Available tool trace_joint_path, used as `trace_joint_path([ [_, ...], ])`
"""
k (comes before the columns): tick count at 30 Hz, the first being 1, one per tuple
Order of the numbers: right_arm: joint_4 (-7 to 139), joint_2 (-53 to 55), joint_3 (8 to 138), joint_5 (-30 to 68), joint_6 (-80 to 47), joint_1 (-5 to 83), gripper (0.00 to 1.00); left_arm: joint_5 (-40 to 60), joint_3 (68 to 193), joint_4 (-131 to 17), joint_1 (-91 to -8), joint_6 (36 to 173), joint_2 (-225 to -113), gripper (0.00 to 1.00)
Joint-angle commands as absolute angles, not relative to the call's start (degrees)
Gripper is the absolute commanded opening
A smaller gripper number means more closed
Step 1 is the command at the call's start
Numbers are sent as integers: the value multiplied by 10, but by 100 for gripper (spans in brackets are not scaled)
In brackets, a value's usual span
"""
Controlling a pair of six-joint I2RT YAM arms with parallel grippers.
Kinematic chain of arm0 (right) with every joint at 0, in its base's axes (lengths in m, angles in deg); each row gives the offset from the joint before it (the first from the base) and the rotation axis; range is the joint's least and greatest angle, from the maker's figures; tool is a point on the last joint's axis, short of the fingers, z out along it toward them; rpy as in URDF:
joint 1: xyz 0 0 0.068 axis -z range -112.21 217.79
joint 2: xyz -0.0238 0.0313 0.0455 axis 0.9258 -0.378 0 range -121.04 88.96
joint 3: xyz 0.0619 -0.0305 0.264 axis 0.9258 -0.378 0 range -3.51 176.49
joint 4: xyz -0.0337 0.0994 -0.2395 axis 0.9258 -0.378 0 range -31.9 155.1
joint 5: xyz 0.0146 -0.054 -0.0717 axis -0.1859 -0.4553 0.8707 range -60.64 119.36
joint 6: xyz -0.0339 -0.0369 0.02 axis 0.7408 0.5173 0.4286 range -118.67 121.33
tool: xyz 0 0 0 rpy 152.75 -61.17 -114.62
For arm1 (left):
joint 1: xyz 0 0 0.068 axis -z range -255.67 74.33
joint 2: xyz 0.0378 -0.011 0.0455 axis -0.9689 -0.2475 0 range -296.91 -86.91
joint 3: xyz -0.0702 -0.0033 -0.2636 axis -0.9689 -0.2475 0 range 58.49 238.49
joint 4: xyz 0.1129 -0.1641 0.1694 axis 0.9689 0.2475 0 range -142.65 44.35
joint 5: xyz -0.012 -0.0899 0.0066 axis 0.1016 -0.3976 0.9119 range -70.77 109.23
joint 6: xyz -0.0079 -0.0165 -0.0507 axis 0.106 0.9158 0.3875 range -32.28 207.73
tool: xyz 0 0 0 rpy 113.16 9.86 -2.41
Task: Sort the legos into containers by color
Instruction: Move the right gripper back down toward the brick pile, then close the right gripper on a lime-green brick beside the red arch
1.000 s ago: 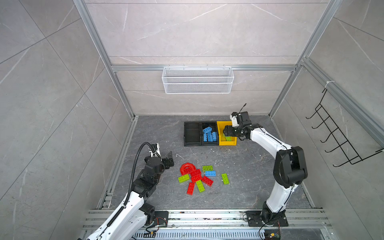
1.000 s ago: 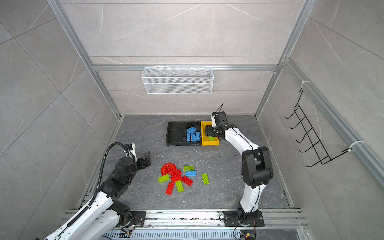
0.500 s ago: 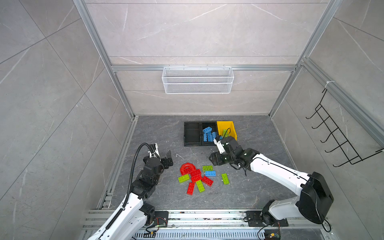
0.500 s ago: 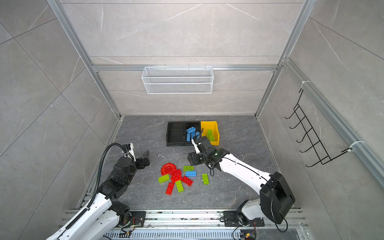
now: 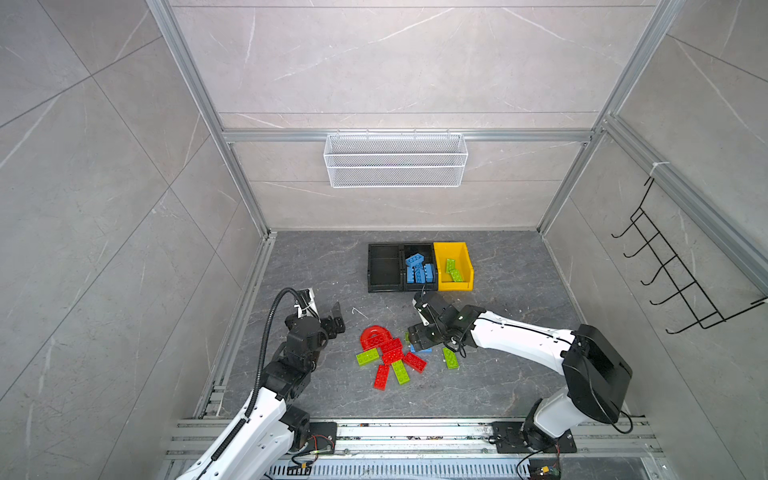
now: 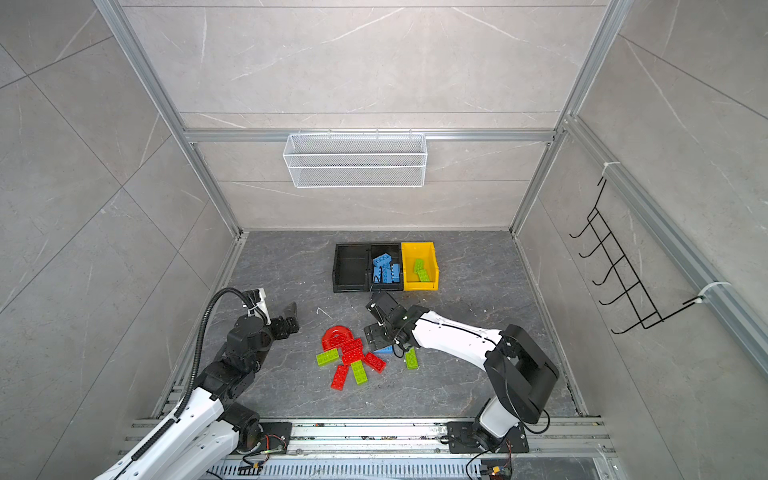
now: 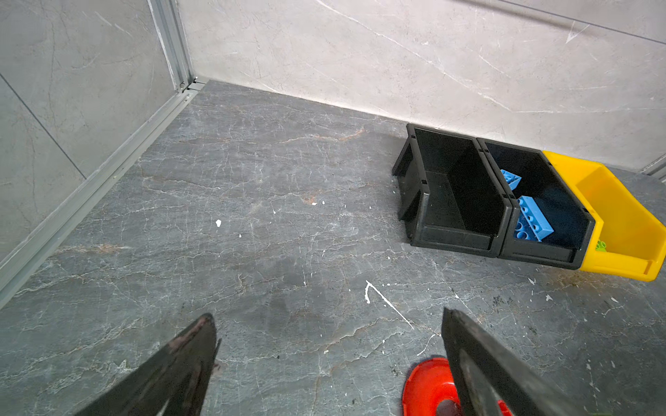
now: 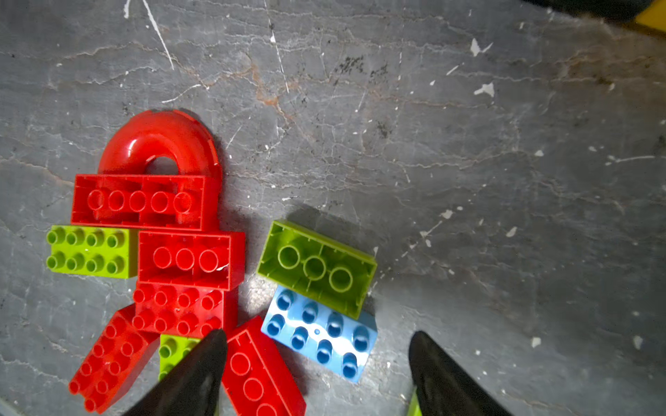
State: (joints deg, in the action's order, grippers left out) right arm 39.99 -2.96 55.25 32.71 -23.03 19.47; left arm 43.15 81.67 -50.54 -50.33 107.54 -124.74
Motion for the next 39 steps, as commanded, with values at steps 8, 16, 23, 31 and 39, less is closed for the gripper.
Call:
trace_joint_path([
  [8,388,-104,599,343,-249,187,87,433,810,-530,-507,1094,-1241,99],
  [16,379,-153,626,353,-241,187,87,399,821,-539,-507,1096,-1272,99],
  [23,381,-175,637,354,-235,187,85,395,820,-541,-507,1096,-1271,99],
  [31,386,-200,644,345,-231,187,81,401,819,-537,-507,1098,-1264,99],
  [39,394,-189,636,371,-222,188,67,402,820,-533,-508,1098,-1262,99],
])
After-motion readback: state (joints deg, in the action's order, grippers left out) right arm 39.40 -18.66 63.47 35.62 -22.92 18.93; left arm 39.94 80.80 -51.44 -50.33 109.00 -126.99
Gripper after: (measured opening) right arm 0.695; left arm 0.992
